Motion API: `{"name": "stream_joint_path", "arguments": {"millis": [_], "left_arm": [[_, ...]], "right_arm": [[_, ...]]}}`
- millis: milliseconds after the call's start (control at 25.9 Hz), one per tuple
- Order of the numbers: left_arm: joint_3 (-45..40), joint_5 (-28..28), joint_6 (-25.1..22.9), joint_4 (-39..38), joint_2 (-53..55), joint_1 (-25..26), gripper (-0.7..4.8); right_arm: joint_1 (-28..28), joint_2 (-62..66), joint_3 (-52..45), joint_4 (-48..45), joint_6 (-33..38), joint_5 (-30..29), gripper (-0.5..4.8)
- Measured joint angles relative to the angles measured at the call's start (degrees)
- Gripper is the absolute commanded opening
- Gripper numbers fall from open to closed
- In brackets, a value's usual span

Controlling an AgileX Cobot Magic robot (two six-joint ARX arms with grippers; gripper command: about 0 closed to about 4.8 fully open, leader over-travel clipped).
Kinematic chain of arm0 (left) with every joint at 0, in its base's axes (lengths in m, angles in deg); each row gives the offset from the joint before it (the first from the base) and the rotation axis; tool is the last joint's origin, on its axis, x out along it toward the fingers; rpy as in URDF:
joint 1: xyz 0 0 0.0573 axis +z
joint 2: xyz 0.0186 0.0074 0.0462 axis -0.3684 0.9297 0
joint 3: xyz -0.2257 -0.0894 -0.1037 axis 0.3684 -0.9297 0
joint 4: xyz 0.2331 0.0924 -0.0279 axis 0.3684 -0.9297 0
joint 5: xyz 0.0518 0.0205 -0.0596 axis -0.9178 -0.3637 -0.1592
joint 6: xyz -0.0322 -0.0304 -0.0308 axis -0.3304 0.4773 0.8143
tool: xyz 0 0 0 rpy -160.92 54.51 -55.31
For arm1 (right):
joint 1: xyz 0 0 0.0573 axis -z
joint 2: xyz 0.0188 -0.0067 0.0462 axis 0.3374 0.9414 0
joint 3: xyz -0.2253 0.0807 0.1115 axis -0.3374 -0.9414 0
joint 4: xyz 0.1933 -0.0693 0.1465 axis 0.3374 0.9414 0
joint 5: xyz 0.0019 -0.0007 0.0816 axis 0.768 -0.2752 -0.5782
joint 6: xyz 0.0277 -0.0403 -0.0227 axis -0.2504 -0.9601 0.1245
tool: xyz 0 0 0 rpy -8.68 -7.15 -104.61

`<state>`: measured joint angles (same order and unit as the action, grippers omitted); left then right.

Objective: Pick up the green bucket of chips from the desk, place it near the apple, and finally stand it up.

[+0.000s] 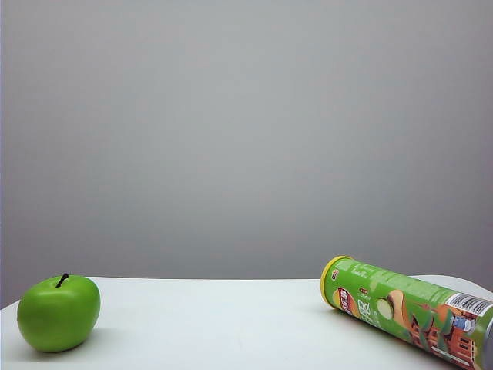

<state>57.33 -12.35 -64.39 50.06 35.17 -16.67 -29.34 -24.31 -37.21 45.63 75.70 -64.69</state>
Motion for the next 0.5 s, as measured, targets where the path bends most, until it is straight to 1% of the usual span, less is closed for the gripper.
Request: {"name": "stream_joint_path", "arguments": {"millis": [39,193,347,424,501], "left_arm": [[3.63,1.01,-1.49,-0.13,4.09,0.00,-0.06],[12.07,2.14,-5.07,-1.92,12.50,0.00,-0.06],[19.61,2.29,-10.19,-1.60,21.18,0.00,-0.06],[23.32,3.63,-11.23,-2.69,29.83,-0.04,-0.06],[24.96,6.23,-11.30,-3.69,33.66,-0.04,-0.06]], "right_arm": [[0.02,0.22,0.83,-0.09,0.42,0.04,-0.04],[0.02,3.76,3.34,-0.22,1.05,0.22,-0.04],[0.02,11.54,8.26,-0.83,0.94,0.24,-0.04],[0.02,18.91,12.11,-5.29,0.74,0.17,-0.04],[0.02,23.04,13.73,-9.05,-1.25,-0.92,-0.04]]}}
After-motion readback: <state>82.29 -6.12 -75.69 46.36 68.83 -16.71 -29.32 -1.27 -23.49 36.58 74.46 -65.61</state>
